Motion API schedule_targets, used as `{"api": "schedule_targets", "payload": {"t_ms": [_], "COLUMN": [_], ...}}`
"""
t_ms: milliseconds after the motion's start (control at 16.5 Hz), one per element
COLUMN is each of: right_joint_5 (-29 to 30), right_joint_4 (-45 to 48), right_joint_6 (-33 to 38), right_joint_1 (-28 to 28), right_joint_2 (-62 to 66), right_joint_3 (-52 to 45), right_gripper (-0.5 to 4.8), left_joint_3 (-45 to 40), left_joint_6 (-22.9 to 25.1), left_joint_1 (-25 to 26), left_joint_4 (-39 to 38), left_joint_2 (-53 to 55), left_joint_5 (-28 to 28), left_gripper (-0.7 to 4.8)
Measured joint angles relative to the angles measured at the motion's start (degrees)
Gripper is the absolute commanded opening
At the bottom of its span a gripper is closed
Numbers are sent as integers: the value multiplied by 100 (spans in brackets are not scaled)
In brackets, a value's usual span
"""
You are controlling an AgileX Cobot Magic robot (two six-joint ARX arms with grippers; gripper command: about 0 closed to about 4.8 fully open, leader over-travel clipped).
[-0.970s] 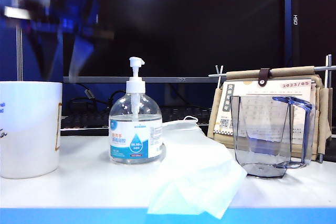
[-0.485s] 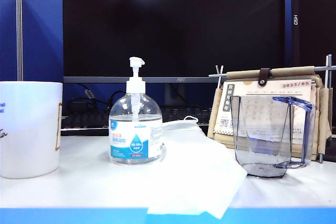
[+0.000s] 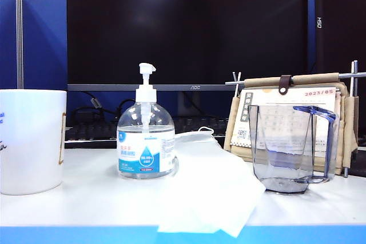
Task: Swap the positions of the transparent plastic cup and the white ceramic cup.
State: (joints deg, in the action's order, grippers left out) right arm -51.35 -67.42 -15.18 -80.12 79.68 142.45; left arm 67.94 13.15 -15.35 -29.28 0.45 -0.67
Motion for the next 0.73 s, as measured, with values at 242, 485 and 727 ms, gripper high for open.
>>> {"api": "schedule_targets", "payload": {"t_ms": [242, 485, 727], "right_joint_5": [-3106, -3534, -2317], "right_joint_4": [-1266, -1270, -1266], "right_joint_6": [1574, 2288, 3263], "right_joint_1": [-2564, -2765, -2035], "right_joint_2": [-824, -1681, -2426], "right_joint_3": [-1497, -2817, -2922], "right_gripper": [103, 103, 103], "left_joint_3": [190, -299, -1587], "left_joint_6": [15, 15, 234], "left_joint_1": [-417, -1934, -2494], "left_joint_4": [-190, -1152, -719], "left_joint_2": [28, 868, 1355], "left_joint_5": [426, 243, -293], "left_gripper": [79, 77, -5]}}
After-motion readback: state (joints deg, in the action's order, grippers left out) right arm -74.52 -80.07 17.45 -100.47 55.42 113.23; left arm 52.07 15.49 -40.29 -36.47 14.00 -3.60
